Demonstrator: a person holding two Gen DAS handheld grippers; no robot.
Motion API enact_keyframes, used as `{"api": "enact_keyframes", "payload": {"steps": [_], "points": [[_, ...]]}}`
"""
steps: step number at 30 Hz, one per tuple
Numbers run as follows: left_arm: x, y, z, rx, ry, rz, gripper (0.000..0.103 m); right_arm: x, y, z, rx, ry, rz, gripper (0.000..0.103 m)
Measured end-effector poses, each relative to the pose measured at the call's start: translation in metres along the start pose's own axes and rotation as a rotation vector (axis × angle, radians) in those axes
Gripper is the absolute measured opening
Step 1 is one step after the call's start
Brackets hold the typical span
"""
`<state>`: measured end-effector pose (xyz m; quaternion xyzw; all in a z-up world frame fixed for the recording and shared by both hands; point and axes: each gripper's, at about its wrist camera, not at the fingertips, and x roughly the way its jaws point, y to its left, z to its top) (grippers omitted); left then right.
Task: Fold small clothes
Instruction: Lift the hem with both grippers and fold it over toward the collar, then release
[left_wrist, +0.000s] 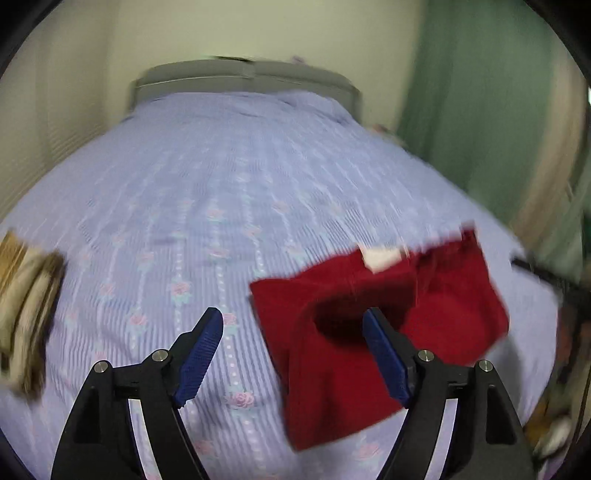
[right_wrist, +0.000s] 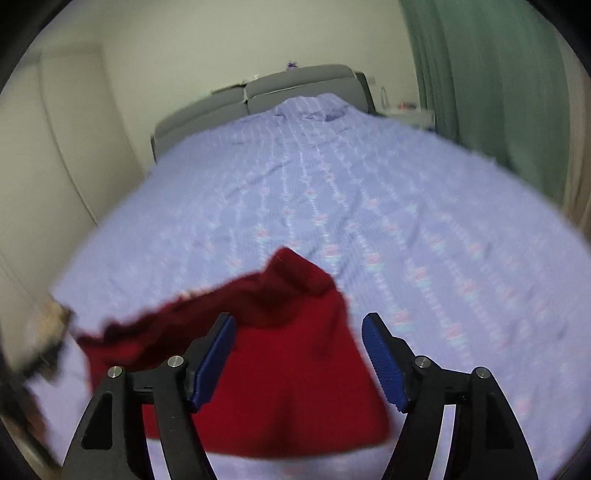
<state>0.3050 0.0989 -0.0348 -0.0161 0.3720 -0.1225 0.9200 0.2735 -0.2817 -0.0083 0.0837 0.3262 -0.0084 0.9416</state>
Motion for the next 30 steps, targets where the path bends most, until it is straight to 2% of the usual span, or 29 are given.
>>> {"api": "enact_keyframes", "payload": {"steps": [3, 10, 13, 16, 17, 20, 21, 23, 25, 27, 30], "points": [[0.021, -0.003, 0.002, 0.075, 0.070, -0.043, 0.078, 0.013, 0.010, -0.004, -0.108, 0.041, -0.014, 0.071], [0.057, -0.017, 0.023, 0.142, 0.121, -0.133, 0.078, 0.053, -0.013, 0.002, -0.051, 0.130, 0.043, 0.071], [0.066, -0.012, 0.032, 0.085, 0.132, -0.148, 0.069, 0.078, -0.020, 0.012, -0.029, 0.177, 0.072, 0.071], [0.070, -0.005, 0.039, 0.013, 0.104, -0.140, 0.047, 0.091, -0.026, 0.018, 0.006, 0.194, 0.075, 0.070], [0.074, 0.000, 0.040, -0.022, 0.112, -0.142, 0.036, 0.095, -0.026, 0.019, 0.006, 0.192, 0.061, 0.070], [0.091, 0.012, 0.037, -0.124, 0.151, -0.132, 0.028, 0.102, -0.027, 0.022, 0.033, 0.182, 0.031, 0.069], [0.096, 0.015, 0.035, -0.145, 0.156, -0.121, 0.027, 0.105, -0.029, 0.022, 0.048, 0.184, 0.023, 0.068], [0.106, 0.019, 0.031, -0.186, 0.185, -0.101, 0.027, 0.112, -0.032, 0.022, 0.078, 0.199, -0.004, 0.059], [0.111, 0.020, 0.029, -0.219, 0.196, -0.088, 0.027, 0.121, -0.035, 0.018, 0.111, 0.232, 0.008, 0.050], [0.116, 0.021, 0.029, -0.221, 0.215, -0.071, 0.029, 0.125, -0.038, 0.015, 0.134, 0.245, 0.037, 0.049], [0.121, 0.019, 0.028, -0.214, 0.228, -0.065, 0.031, 0.118, -0.042, 0.012, 0.159, 0.206, 0.058, 0.049]]}}
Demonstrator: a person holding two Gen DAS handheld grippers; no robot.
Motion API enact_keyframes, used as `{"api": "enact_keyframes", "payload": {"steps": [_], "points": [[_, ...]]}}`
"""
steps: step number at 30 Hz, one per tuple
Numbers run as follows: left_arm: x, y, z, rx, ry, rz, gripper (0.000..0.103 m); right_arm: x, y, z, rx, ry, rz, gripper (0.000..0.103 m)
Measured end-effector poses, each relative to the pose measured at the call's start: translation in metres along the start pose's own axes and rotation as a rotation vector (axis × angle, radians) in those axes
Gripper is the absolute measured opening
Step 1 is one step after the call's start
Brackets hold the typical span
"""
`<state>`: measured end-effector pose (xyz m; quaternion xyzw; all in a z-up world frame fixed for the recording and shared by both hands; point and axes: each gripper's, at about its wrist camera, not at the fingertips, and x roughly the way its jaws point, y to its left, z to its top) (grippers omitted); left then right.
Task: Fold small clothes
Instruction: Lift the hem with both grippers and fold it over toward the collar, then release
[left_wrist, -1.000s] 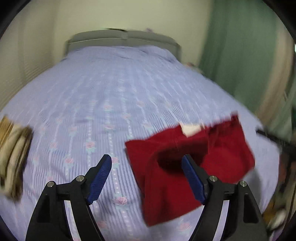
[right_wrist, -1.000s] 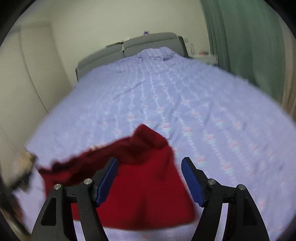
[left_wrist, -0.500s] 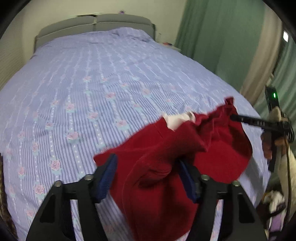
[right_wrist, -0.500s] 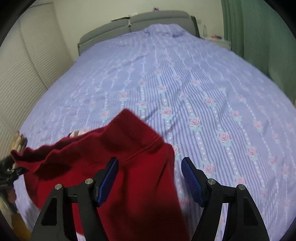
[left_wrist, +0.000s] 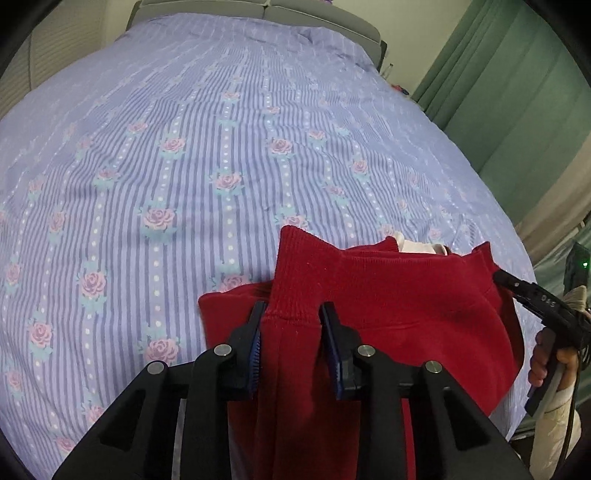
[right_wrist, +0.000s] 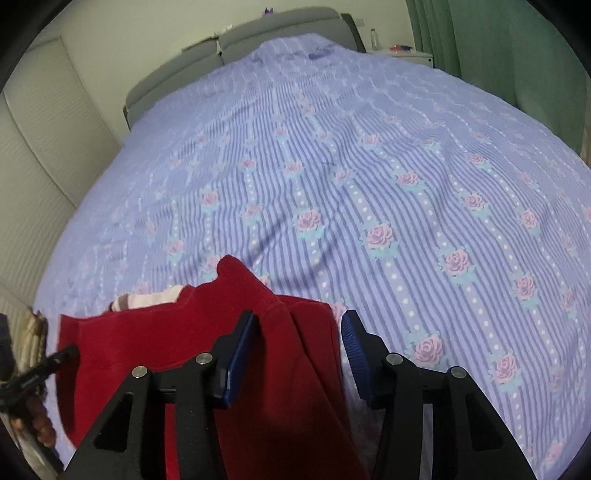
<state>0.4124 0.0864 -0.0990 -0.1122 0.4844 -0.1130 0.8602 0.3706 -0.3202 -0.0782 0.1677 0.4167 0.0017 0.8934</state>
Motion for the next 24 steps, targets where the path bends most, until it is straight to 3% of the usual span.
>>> {"api": "enact_keyframes", "payload": {"steps": [4, 5, 7, 9, 12, 17, 20, 21, 22, 24], "points": [[-0.001, -0.001, 0.000, -0.003, 0.005, -0.017, 0.031, 0.002, 0.007, -0.004, -0.038, 0.016, 0.024, 0.046], [-0.001, 0.001, 0.001, -0.007, 0.006, -0.019, 0.032, 0.004, 0.008, -0.003, -0.045, 0.020, 0.026, 0.039], [-0.010, 0.000, 0.001, -0.018, -0.013, -0.032, 0.028, 0.005, 0.011, -0.002, -0.059, 0.017, 0.023, 0.013], [-0.017, -0.001, 0.001, -0.020, -0.033, -0.040, 0.026, -0.003, 0.012, -0.001, -0.059, -0.017, 0.024, 0.012], [-0.015, 0.006, 0.004, -0.030, -0.022, -0.023, 0.025, -0.010, 0.016, 0.001, -0.065, -0.070, -0.045, 0.010], [-0.005, 0.022, 0.000, -0.059, 0.000, -0.001, 0.025, 0.009, 0.022, 0.000, -0.095, -0.036, -0.116, 0.010], [-0.003, 0.018, 0.002, -0.056, 0.007, -0.004, 0.029, 0.012, 0.026, -0.001, -0.119, -0.022, -0.135, 0.014], [-0.007, 0.017, 0.003, -0.054, 0.007, 0.005, 0.039, 0.007, 0.028, 0.000, -0.119, -0.022, -0.134, 0.025], [-0.014, 0.016, 0.004, -0.060, -0.003, 0.034, 0.058, 0.000, 0.028, 0.000, -0.113, -0.027, -0.138, 0.037], [-0.037, 0.013, 0.001, -0.042, -0.065, 0.083, 0.065, -0.023, 0.029, -0.001, -0.102, -0.074, -0.144, 0.053]]}}
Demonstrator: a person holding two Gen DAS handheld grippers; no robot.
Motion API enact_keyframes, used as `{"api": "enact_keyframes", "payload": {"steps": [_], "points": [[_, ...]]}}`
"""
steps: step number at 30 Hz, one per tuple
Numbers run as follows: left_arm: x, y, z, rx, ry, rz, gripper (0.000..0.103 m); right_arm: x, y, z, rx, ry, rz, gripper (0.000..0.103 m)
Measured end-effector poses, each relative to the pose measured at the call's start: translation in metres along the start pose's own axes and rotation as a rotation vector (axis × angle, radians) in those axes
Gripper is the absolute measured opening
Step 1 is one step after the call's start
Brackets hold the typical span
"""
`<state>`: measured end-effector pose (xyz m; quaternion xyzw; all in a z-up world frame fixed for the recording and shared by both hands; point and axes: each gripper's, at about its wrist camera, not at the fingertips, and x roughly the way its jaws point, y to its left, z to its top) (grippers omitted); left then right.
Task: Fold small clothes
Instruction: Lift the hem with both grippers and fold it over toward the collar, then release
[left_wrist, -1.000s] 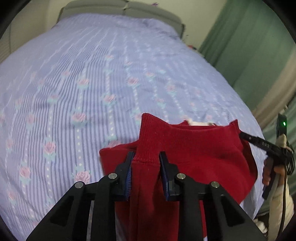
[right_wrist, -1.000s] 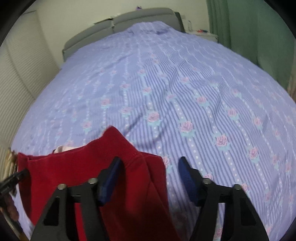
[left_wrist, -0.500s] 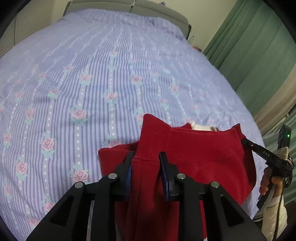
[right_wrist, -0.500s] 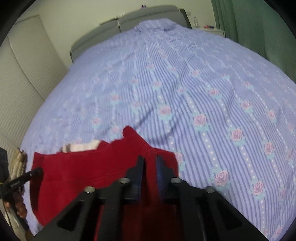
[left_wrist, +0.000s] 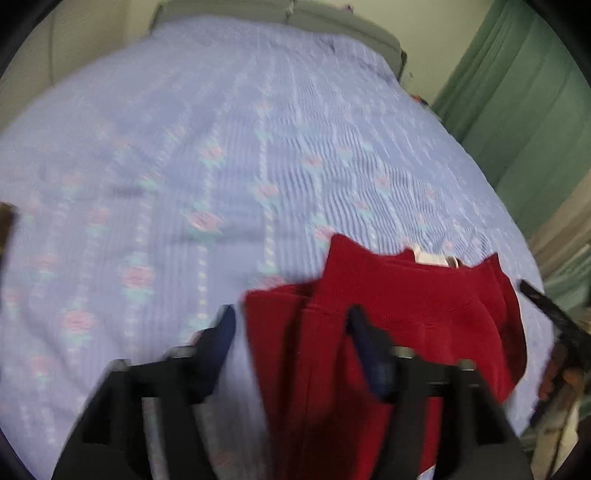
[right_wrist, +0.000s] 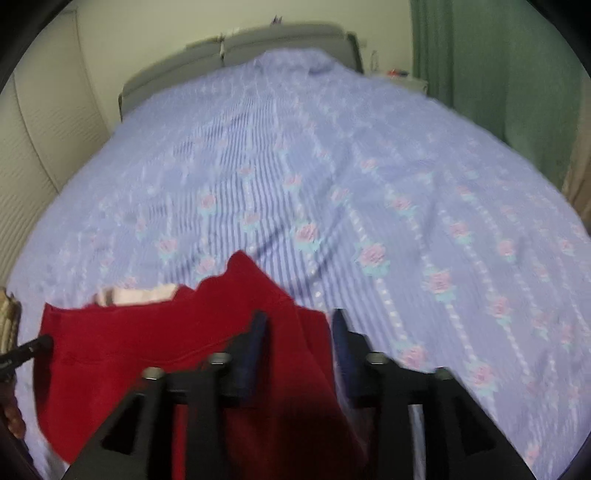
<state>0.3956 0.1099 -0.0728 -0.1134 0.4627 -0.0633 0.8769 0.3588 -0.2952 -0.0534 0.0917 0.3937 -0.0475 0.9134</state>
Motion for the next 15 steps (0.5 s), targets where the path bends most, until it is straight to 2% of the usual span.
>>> {"api": "enact_keyframes", "payload": {"steps": [1, 3, 4, 7, 10, 13, 15], "points": [[-0.010, -0.001, -0.002, 0.014, -0.028, 0.020, 0.066, -0.020, -0.001, -0.002, 0.013, -0.049, -0.021, 0.062], [-0.035, -0.003, -0.013, 0.043, -0.085, 0.083, 0.068, -0.053, 0.001, -0.009, 0.015, -0.127, -0.061, 0.070], [-0.044, -0.002, -0.018, 0.050, -0.098, 0.077, 0.068, -0.066, 0.003, -0.013, 0.009, -0.153, -0.074, 0.071], [-0.068, 0.004, -0.045, 0.045, -0.108, 0.016, 0.073, -0.099, 0.015, -0.031, -0.033, -0.196, -0.074, 0.071], [-0.079, 0.007, -0.074, 0.058, -0.106, -0.046, 0.079, -0.114, 0.028, -0.054, -0.077, -0.184, -0.031, 0.071], [-0.070, 0.009, -0.087, 0.044, -0.082, -0.134, 0.079, -0.121, 0.043, -0.077, -0.105, -0.159, 0.009, 0.071], [-0.058, 0.009, -0.092, 0.045, -0.057, -0.220, 0.079, -0.120, 0.052, -0.087, -0.101, -0.140, 0.032, 0.071]]}}
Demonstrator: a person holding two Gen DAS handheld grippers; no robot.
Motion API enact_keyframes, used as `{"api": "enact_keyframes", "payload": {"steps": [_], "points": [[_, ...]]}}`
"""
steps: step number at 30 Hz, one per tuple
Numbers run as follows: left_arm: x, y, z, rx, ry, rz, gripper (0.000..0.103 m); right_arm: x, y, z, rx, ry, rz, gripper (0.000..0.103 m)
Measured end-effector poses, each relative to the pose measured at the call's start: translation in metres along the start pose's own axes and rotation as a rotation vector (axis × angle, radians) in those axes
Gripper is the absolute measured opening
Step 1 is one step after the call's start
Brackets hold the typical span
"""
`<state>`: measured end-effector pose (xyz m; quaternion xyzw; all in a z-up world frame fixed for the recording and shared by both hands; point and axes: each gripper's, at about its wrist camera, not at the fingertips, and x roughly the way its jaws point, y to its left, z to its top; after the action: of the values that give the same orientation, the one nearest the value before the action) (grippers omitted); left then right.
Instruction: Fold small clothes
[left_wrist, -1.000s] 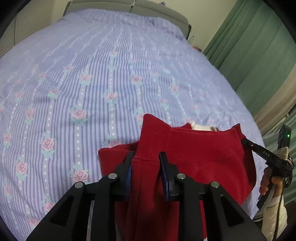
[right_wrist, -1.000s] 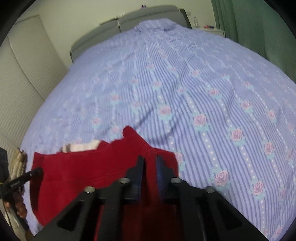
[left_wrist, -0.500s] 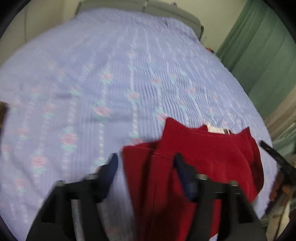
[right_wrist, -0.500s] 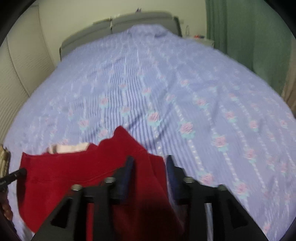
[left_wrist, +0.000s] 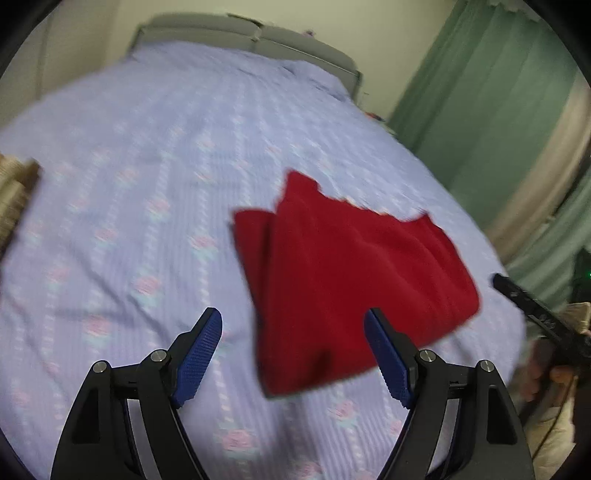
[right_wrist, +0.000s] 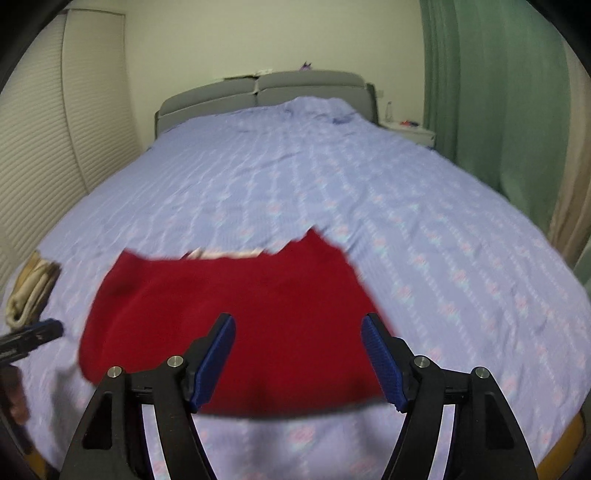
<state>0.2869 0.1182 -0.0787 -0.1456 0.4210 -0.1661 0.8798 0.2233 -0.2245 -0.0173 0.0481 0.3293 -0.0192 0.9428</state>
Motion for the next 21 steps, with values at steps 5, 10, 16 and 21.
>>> {"api": "enact_keyframes", "payload": {"steps": [5, 10, 16, 21], "points": [[0.026, 0.013, 0.000, -0.050, 0.017, -0.090, 0.079, 0.011, 0.026, -0.018, 0.034, 0.049, 0.069, 0.070], [0.052, 0.037, 0.005, -0.145, 0.080, -0.206, 0.079, 0.017, 0.047, -0.026, -0.003, 0.082, 0.088, 0.070], [0.077, 0.045, 0.008, -0.138, 0.133, -0.289, 0.080, 0.028, 0.060, -0.027, -0.016, 0.092, 0.118, 0.070], [0.093, 0.041, 0.012, -0.140, 0.144, -0.353, 0.085, 0.041, 0.060, -0.027, 0.027, 0.101, 0.151, 0.066]]}}
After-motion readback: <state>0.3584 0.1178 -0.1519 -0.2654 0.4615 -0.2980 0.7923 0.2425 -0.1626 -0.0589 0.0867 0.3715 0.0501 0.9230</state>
